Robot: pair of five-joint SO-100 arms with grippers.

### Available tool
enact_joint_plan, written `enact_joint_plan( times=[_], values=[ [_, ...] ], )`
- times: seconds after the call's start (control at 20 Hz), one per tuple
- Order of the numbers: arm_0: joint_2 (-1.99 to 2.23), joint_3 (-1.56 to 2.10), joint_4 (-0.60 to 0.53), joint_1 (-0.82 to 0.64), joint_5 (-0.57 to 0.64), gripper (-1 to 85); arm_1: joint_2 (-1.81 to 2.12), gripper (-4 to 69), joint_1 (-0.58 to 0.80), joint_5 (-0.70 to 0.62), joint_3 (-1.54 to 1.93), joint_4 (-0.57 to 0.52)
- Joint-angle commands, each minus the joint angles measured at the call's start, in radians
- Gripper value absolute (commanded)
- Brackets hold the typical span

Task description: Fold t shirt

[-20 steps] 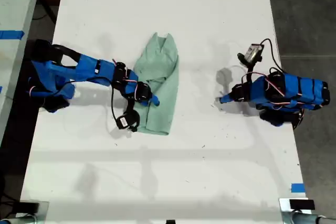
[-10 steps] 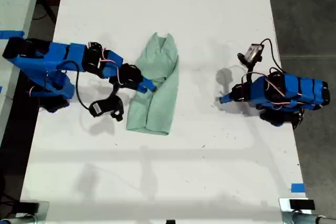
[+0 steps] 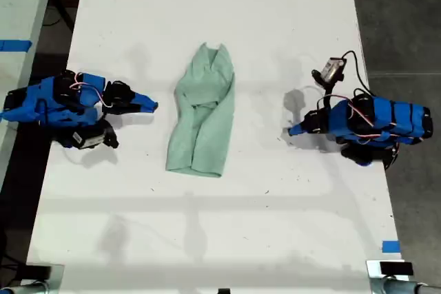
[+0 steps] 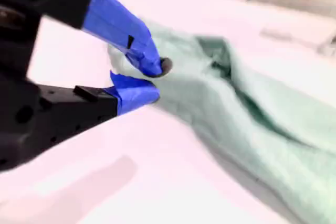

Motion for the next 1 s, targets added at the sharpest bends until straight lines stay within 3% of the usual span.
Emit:
enact_joint_plan(
  times=[0.0,0.05,0.95],
  values=[
    [0.083,0.063,0.055,-0.075,0.021,1.0,0.009,2.2,-0.009,0.009,0.063,0.006],
    [0.08,0.063,0.067,-0.121,0.029,0.4,0.009,2.2,-0.009,0.009,0.063,0.006],
    [0.08,0.063,0.069,-0.075,-0.012,-0.2,0.009,2.2,-0.008,0.008,0.063,0.006]
  ],
)
